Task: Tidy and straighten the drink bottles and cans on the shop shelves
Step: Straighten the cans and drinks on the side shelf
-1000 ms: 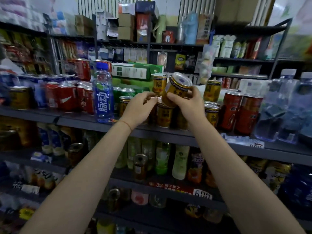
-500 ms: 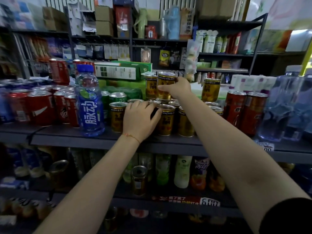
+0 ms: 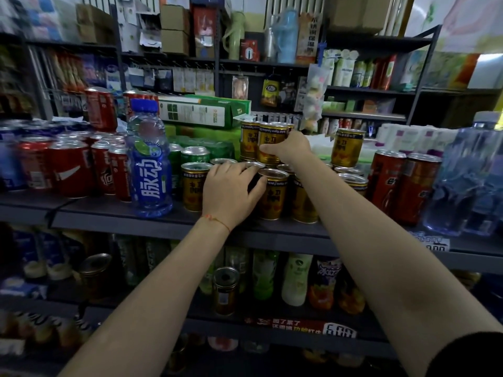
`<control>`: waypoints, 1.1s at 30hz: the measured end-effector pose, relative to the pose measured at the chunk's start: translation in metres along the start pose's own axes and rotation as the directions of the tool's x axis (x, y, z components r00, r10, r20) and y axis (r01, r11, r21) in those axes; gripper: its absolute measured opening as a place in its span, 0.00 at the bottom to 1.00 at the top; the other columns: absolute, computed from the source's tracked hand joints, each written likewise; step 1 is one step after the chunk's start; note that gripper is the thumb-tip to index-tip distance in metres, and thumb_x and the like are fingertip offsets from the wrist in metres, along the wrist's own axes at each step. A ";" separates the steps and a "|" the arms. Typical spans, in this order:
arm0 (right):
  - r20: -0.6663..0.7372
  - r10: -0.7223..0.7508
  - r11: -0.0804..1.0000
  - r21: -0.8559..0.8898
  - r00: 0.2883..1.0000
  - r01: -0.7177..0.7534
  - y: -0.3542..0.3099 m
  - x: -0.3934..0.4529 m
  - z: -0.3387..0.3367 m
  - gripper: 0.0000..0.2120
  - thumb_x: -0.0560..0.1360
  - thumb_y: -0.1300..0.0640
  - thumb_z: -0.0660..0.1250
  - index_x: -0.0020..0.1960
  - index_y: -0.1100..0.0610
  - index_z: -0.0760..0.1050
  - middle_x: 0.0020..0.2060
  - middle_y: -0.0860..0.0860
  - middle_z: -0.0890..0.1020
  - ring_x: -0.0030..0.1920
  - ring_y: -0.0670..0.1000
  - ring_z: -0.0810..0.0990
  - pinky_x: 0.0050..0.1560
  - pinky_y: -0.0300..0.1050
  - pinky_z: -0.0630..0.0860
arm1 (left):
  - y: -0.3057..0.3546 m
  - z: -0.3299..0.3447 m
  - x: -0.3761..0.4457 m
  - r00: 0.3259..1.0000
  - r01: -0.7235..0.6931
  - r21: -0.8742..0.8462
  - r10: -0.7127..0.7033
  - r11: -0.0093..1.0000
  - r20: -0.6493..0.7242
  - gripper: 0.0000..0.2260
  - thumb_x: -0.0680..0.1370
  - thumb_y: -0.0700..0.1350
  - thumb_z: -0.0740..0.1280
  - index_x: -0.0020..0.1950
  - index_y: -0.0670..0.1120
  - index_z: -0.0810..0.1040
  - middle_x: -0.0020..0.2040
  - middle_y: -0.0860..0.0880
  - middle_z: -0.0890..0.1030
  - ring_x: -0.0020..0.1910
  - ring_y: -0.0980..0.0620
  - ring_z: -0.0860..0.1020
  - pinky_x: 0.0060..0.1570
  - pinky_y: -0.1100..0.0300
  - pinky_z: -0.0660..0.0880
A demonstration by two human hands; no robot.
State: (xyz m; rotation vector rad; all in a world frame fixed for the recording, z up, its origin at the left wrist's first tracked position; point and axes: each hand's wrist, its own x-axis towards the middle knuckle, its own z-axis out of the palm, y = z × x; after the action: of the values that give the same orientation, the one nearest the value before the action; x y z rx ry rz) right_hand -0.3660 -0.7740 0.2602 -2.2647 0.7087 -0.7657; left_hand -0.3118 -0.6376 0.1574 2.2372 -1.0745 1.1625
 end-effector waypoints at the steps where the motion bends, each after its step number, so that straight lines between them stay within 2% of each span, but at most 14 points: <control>1: -0.019 -0.013 1.000 0.003 1.000 0.013 -0.001 -0.003 0.000 0.32 0.75 0.45 0.72 0.70 0.63 0.68 0.59 0.55 0.78 0.59 0.55 0.77 0.48 0.44 0.71 | -0.001 -0.001 0.000 1.000 -0.006 0.003 0.006 1.000 0.015 0.24 0.81 0.61 0.52 0.63 0.52 0.80 0.59 0.53 0.83 0.59 0.49 0.78 0.60 0.53 0.68; 3: -0.113 -0.063 0.996 0.056 0.992 0.070 0.001 -0.013 0.000 0.27 0.77 0.49 0.69 0.70 0.61 0.68 0.56 0.54 0.77 0.56 0.54 0.78 0.46 0.45 0.72 | -0.001 -0.008 -0.001 0.996 -0.017 -0.009 0.017 1.000 0.088 0.25 0.80 0.62 0.52 0.67 0.53 0.77 0.63 0.51 0.81 0.64 0.48 0.75 0.66 0.52 0.66; 6: -0.254 -0.236 0.944 0.168 0.938 0.283 0.005 -0.047 0.003 0.16 0.78 0.56 0.65 0.65 0.57 0.72 0.53 0.51 0.78 0.49 0.48 0.77 0.44 0.42 0.71 | -0.002 -0.023 -0.007 0.988 -0.029 -0.055 0.037 0.998 0.151 0.25 0.79 0.62 0.58 0.72 0.52 0.72 0.74 0.45 0.70 0.76 0.44 0.62 0.76 0.46 0.53; 8: -0.249 -0.342 0.876 0.264 0.906 0.404 0.010 -0.079 0.008 0.08 0.78 0.60 0.64 0.56 0.57 0.77 0.42 0.47 0.79 0.40 0.45 0.77 0.40 0.42 0.74 | -0.001 -0.037 -0.026 1.000 -0.013 -0.121 0.016 0.993 0.023 0.21 0.78 0.58 0.61 0.65 0.49 0.78 0.68 0.44 0.76 0.70 0.43 0.69 0.70 0.47 0.62; 10: -0.128 -0.383 0.815 0.420 0.915 0.400 0.017 -0.111 0.016 0.06 0.79 0.62 0.63 0.51 0.58 0.79 0.36 0.50 0.81 0.34 0.47 0.79 0.35 0.42 0.77 | -0.003 -0.052 -0.057 0.983 0.047 -0.257 -0.091 0.965 -0.159 0.15 0.78 0.54 0.61 0.52 0.46 0.81 0.49 0.47 0.82 0.51 0.46 0.78 0.49 0.52 0.73; 12: 0.048 -0.397 0.801 0.505 0.916 0.321 0.026 -0.138 0.030 0.06 0.80 0.62 0.63 0.49 0.58 0.79 0.33 0.53 0.82 0.30 0.50 0.79 0.30 0.41 0.75 | -0.007 -0.057 -0.091 0.972 0.144 -0.410 -0.206 0.901 -0.110 0.13 0.79 0.51 0.61 0.41 0.47 0.79 0.35 0.51 0.77 0.35 0.50 0.76 0.33 0.56 0.70; 15: 0.285 -0.361 0.875 0.433 0.888 0.216 0.047 -0.166 0.061 0.09 0.81 0.58 0.63 0.48 0.59 0.80 0.33 0.54 0.83 0.31 0.53 0.81 0.32 0.45 0.76 | -0.021 -0.041 -0.137 0.946 0.320 -0.471 -0.303 0.822 0.113 0.15 0.78 0.52 0.61 0.31 0.50 0.72 0.29 0.53 0.72 0.31 0.49 0.74 0.30 0.56 0.63; 17: 0.412 -0.304 0.917 0.369 0.859 0.148 0.065 -0.178 0.085 0.10 0.81 0.56 0.63 0.47 0.58 0.80 0.34 0.53 0.84 0.32 0.52 0.82 0.34 0.46 0.77 | -0.031 -0.023 -0.160 0.877 0.475 -0.419 -0.379 0.774 0.295 0.17 0.76 0.53 0.61 0.29 0.49 0.72 0.29 0.50 0.74 0.34 0.44 0.76 0.32 0.54 0.66; 19: 0.469 -0.209 0.951 0.301 0.858 0.067 0.087 -0.184 0.109 0.10 0.81 0.57 0.63 0.45 0.57 0.80 0.34 0.53 0.84 0.32 0.52 0.82 0.35 0.47 0.78 | -0.038 -0.004 -0.180 0.773 0.595 -0.325 -0.412 0.735 0.482 0.15 0.78 0.51 0.64 0.32 0.48 0.74 0.34 0.46 0.77 0.41 0.40 0.79 0.36 0.52 0.70; 21: 0.450 -0.080 0.979 0.205 0.889 -0.016 0.110 -0.183 0.133 0.08 0.79 0.56 0.64 0.46 0.56 0.80 0.37 0.53 0.83 0.36 0.53 0.82 0.38 0.50 0.78 | -0.037 0.012 -0.193 0.655 0.699 -0.280 -0.433 0.658 0.619 0.07 0.79 0.48 0.66 0.48 0.47 0.81 0.46 0.45 0.81 0.51 0.41 0.80 0.44 0.53 0.75; 23: 0.420 0.032 0.993 0.092 0.907 -0.077 0.134 -0.181 0.155 0.07 0.77 0.54 0.66 0.53 0.55 0.78 0.43 0.51 0.81 0.45 0.54 0.81 0.42 0.47 0.76 | -0.031 0.022 -0.200 0.549 0.790 -0.274 -0.434 0.549 0.714 0.16 0.79 0.48 0.65 0.67 0.48 0.76 0.61 0.47 0.80 0.61 0.44 0.77 0.55 0.57 0.74; 26: 0.463 0.068 0.986 0.102 0.884 -0.130 0.157 -0.179 0.185 0.19 0.74 0.54 0.72 0.63 0.58 0.75 0.52 0.52 0.82 0.56 0.53 0.80 0.46 0.42 0.74 | -0.025 0.032 -0.204 0.438 0.880 -0.291 -0.402 0.376 0.804 0.22 0.80 0.45 0.64 0.74 0.49 0.68 0.64 0.49 0.75 0.65 0.48 0.73 0.58 0.60 0.68; 29: 0.432 0.111 0.971 0.145 0.895 -0.191 0.162 -0.181 0.203 0.29 0.72 0.54 0.75 0.69 0.58 0.69 0.60 0.54 0.80 0.61 0.54 0.78 0.57 0.44 0.75 | -0.025 0.038 -0.209 0.423 0.905 -0.356 -0.385 0.234 0.820 0.19 0.79 0.41 0.63 0.70 0.53 0.71 0.61 0.52 0.76 0.64 0.49 0.74 0.63 0.55 0.71; 33: 0.360 0.134 0.983 0.067 0.923 -0.169 0.163 -0.176 0.219 0.32 0.69 0.50 0.76 0.68 0.56 0.69 0.63 0.55 0.77 0.61 0.56 0.78 0.56 0.45 0.75 | -0.021 0.034 -0.210 0.441 0.893 -0.432 -0.418 0.122 0.794 0.19 0.79 0.39 0.61 0.68 0.54 0.71 0.58 0.53 0.75 0.59 0.51 0.73 0.63 0.53 0.71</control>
State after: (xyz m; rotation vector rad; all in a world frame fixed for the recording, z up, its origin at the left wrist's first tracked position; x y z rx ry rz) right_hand -0.3847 -0.6803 -0.0505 -2.1500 0.6478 -0.2966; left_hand -0.3535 -0.5517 -0.0336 1.7361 -0.3355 -0.4197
